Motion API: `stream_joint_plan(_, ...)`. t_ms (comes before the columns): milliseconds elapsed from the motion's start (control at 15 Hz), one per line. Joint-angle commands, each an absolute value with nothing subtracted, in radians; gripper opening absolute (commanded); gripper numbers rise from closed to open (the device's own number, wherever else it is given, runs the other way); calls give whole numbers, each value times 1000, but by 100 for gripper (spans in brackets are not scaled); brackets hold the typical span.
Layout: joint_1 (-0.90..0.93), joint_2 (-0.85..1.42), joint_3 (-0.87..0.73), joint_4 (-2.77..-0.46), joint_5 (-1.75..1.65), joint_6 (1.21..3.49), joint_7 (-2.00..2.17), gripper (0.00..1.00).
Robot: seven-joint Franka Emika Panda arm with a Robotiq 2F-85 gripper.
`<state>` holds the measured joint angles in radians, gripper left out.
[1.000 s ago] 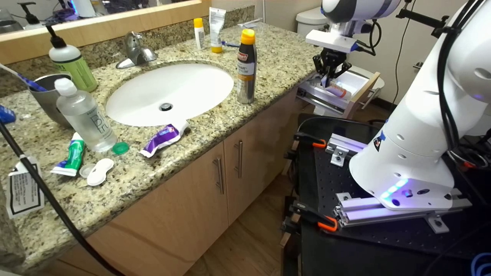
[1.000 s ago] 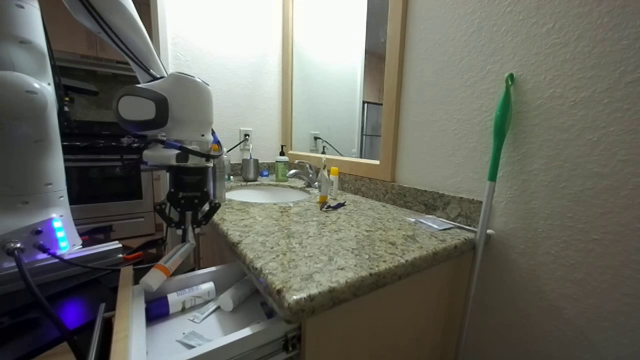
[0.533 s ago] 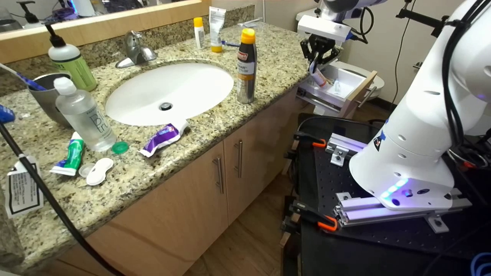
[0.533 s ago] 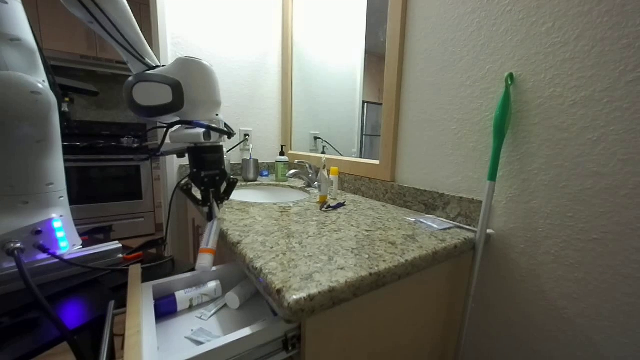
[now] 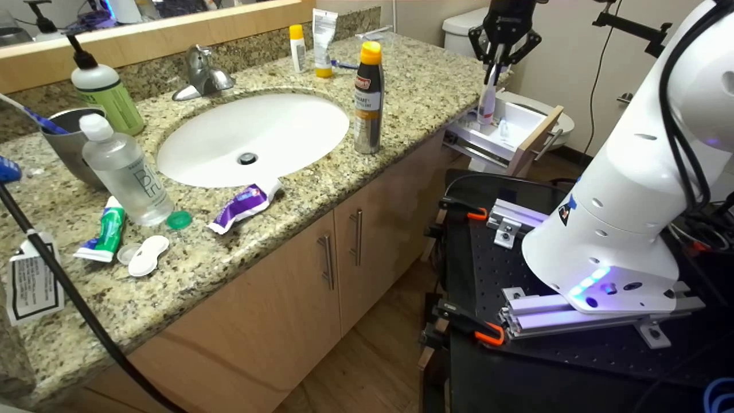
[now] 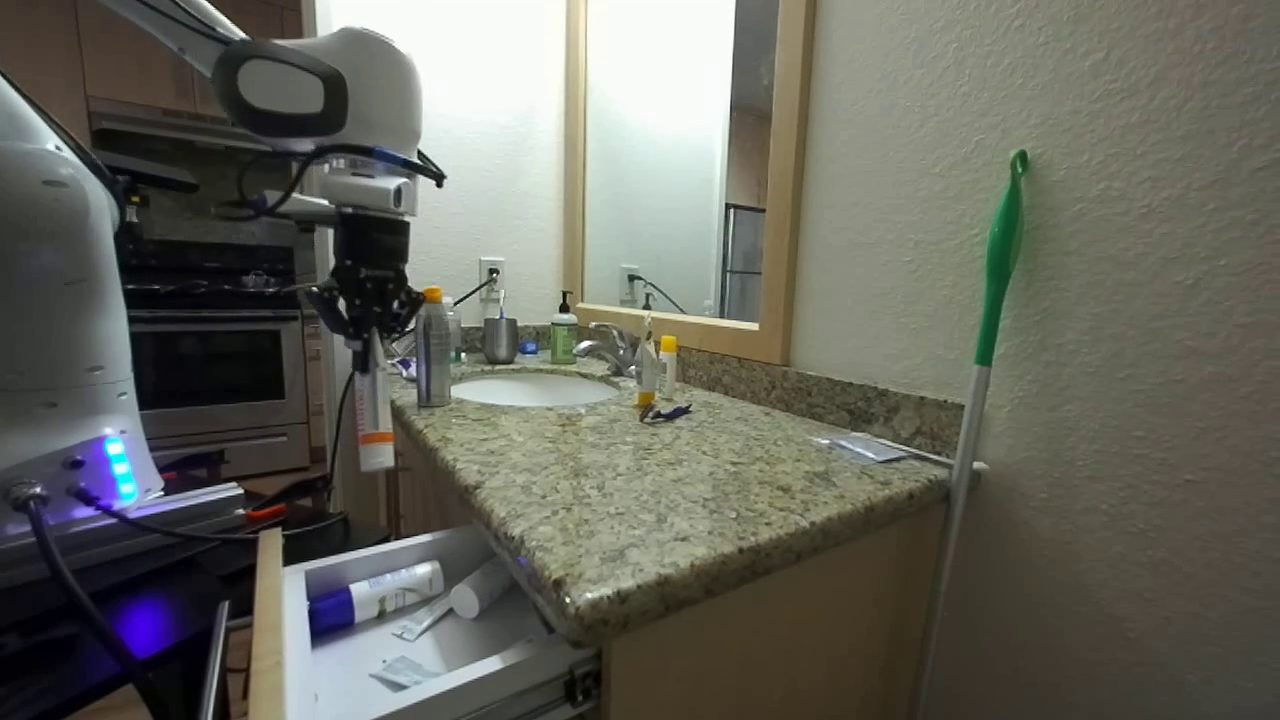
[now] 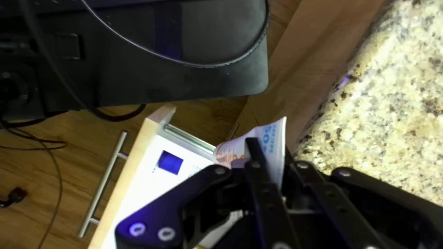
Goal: Pick the tubes and the small bottle on the right side of the counter, put them in the drawer then close it
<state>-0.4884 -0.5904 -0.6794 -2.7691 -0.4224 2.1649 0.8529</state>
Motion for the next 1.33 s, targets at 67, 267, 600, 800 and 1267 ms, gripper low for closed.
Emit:
stream_joint_plan(67,-820,-776,-458,-2732,-405,1842,835,3)
stream_joint_plan(267,-984,-752,-424,-2591,-444,1751,826,3)
stream_joint_plan(600,-1099,-523,-485,-2325,-452,1924,888,3)
stream_joint_plan(800,-1057,-375,-574,-2174,-416,2030,987,3)
stream_joint_plan(1267,-905,-58,-678,-2016,117,2139,843,3)
